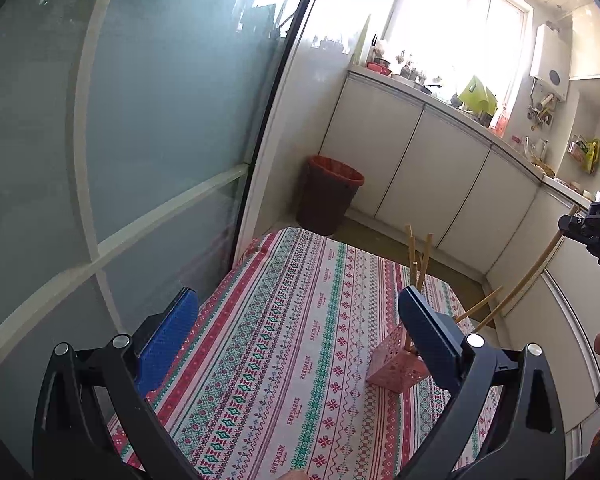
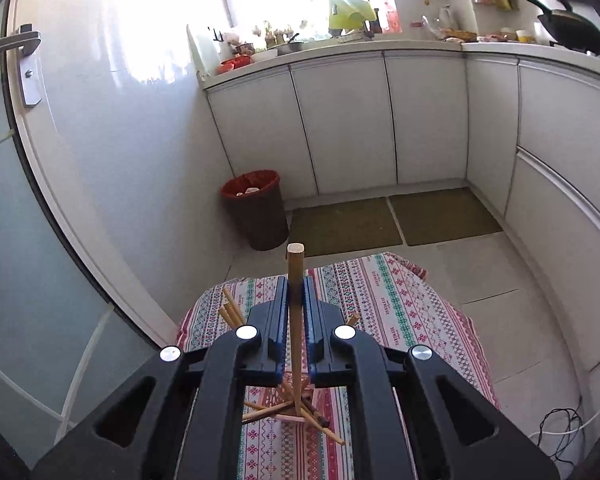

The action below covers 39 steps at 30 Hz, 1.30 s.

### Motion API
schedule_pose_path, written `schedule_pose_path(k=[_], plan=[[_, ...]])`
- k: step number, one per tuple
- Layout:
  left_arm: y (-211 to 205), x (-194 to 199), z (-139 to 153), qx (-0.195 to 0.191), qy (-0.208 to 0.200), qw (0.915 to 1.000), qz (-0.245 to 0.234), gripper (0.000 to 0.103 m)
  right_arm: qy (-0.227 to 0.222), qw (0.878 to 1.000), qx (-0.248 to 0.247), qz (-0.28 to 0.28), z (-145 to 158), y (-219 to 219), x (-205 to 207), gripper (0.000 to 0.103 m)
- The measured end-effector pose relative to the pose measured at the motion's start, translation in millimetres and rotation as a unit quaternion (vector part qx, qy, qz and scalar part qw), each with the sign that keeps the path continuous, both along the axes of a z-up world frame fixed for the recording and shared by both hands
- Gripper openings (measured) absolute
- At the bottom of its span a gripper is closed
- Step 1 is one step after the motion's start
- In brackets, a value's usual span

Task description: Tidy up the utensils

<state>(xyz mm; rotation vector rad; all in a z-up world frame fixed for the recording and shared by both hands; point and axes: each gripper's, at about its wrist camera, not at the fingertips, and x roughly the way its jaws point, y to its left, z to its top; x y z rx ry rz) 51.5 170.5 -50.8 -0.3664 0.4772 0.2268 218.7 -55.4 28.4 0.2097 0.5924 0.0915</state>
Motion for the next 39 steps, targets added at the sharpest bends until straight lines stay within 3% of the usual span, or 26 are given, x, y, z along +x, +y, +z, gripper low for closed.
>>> schedule_pose_path(k=[8,13,14,15,18,22,24,27,29,32,39], plan=[[0,3,0,0.002,0.007,1.0000,-0.002,0.096,-0.015,1.000,-0.004,-0.015,-25,5,13,0.008],[0,-6,12,0.002,-0.020,0.9998,0.003,0.096,-0.015,1.000,0.011,0.004,-50,8,-2,0.012],[-1,-9,16,0.005,-0.028,0.9996,0.004,0.096,-0.025,0.999,0.023,0.017,-48,8,-15,0.019],[-4,-12,22,0.012,-0.034,0.9993,0.007,0.096,-0.038,0.999,0.029,0.025,-43,7,-29,0.038],[-21,-27,43,0.054,-0.066,0.9962,0.018,0.096,-0.075,0.996,0.030,0.033,-28,6,-74,0.075],[-65,-39,67,0.134,-0.072,0.9880,0.025,0.096,-0.095,0.995,0.000,0.007,-19,-3,-135,0.093],[-82,-44,74,0.138,-0.057,0.9885,0.020,0.096,-0.094,0.995,-0.025,-0.020,-20,-13,-163,0.096],[-105,-58,81,0.128,-0.065,0.9896,0.001,0.096,-0.101,0.990,-0.077,-0.068,-20,-30,-197,0.096],[-123,-65,86,0.141,-0.061,0.9881,-0.008,0.096,-0.084,0.988,-0.100,-0.086,-22,-42,-210,0.096],[-147,-75,92,0.158,-0.057,0.9855,-0.023,0.096,-0.050,0.989,-0.093,-0.108,-21,-63,-219,0.096],[-171,-86,98,0.164,-0.035,0.9847,-0.047,0.096,-0.020,0.988,-0.056,-0.143,-15,-91,-225,0.096]])
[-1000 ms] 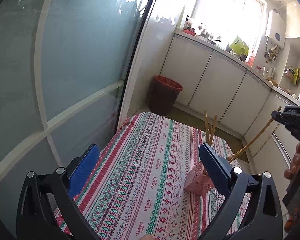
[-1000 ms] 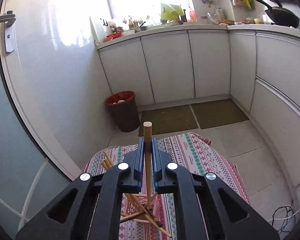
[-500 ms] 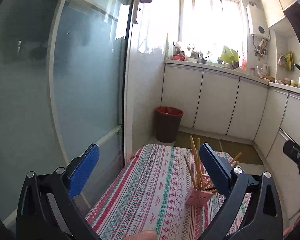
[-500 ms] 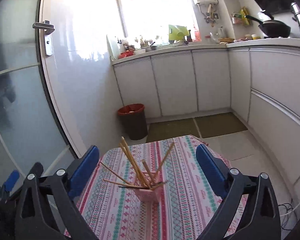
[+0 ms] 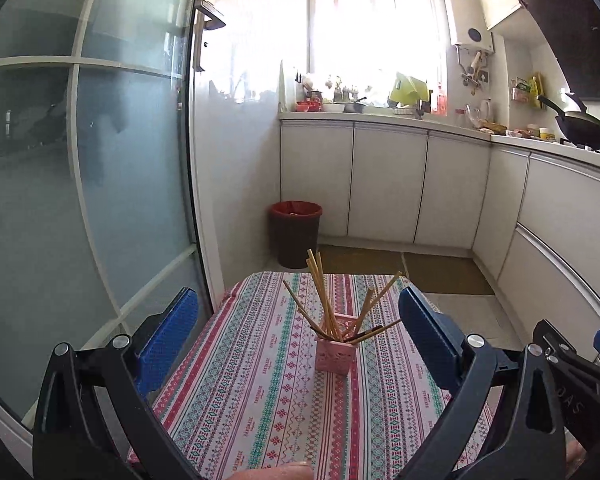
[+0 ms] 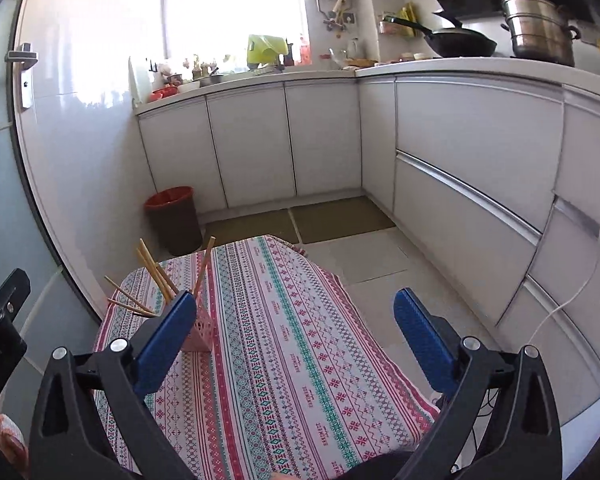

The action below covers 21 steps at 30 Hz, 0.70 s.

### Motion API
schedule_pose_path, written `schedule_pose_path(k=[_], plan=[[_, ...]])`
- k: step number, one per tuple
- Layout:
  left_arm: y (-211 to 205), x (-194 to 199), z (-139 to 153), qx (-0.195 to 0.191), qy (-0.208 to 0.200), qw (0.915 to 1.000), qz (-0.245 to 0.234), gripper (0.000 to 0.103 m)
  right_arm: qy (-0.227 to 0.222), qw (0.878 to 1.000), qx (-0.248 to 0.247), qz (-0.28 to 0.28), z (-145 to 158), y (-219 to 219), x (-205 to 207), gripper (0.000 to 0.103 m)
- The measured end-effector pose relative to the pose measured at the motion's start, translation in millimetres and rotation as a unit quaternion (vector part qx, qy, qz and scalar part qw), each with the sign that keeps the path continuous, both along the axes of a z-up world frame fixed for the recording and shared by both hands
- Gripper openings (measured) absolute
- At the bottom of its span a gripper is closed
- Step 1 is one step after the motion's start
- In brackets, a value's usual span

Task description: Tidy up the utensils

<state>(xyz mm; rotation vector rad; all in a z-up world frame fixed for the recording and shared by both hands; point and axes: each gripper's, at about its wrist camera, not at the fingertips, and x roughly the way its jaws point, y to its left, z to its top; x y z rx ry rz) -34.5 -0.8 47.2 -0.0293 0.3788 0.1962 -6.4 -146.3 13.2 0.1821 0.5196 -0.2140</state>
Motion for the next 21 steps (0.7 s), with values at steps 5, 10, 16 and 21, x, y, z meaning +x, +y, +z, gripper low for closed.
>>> schedule_pose_path(k=[5,10,16,21], plan=[[7.6,0.4,-0.8,-0.005,0.014,0.9997,0.019,0.096,0.002,1.000,0.002,-0.009,0.7,1.2,-4.7,0.096],[4.5,-0.7,0.4,0.002,0.012,0.9997,0.020,0.096,0.007,1.000,-0.002,-0.012,0.4,3.9,-3.3,0.096],[3.5,-0.7,-0.7,-0.005,0.020,0.9996,0.020,0.096,0.007,1.000,-0.005,-0.014,1.1,6.7,-4.4,0.096],[2.7,1.9,-2.4,-0.002,0.027,0.9995,0.017,0.096,0.010,1.000,-0.004,-0.009,-0.3,8.0,-2.8,0.096]])
